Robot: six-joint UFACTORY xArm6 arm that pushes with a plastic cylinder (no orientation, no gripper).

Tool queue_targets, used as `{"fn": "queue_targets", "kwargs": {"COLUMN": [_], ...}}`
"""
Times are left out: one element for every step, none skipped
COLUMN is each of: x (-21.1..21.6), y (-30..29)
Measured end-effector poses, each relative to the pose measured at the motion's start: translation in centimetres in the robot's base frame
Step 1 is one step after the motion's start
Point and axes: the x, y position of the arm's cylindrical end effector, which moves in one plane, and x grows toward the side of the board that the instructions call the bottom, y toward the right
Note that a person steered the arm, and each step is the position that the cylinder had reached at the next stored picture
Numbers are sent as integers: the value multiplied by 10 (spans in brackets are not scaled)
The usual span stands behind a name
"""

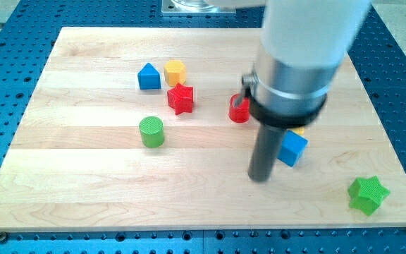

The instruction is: Place the cube at the top of the green star

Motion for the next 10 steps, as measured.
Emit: {"fn": "queue_targets", "kwargs": {"x": [-10, -38, -32, -15, -6, -6, -5, -2, -2, -2], "y": [1, 14, 24, 65, 93, 96, 103, 120, 120, 116]}}
